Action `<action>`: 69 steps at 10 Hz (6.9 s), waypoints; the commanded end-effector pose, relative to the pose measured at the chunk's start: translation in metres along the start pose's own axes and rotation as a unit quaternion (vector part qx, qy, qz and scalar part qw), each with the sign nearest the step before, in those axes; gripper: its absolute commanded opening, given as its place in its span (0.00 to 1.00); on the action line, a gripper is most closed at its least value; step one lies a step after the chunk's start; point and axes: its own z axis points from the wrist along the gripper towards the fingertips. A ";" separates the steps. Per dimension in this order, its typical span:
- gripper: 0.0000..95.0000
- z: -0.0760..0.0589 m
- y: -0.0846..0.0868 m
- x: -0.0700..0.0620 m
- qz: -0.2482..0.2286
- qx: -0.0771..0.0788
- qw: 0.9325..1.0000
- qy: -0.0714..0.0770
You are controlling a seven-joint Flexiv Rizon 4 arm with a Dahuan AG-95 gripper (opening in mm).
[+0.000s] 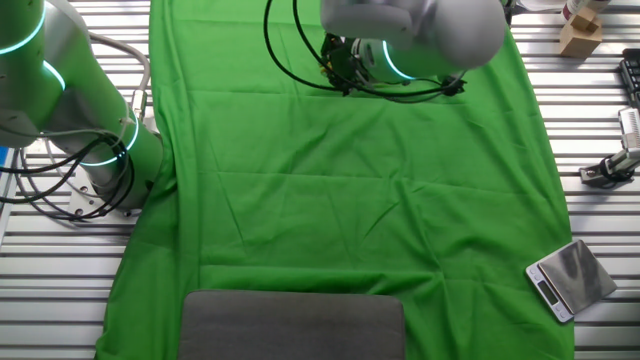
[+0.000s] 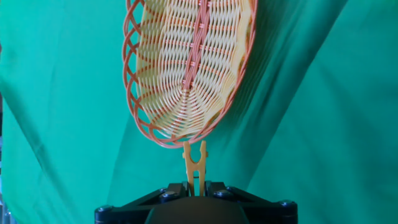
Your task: Use a clamp
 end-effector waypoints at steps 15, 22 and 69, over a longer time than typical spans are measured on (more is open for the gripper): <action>0.00 -0.007 -0.009 -0.011 -0.024 0.146 0.989 -0.001; 0.00 -0.011 -0.017 -0.018 -0.035 0.177 0.984 0.003; 0.00 -0.011 -0.026 -0.034 -0.038 0.030 0.997 -0.059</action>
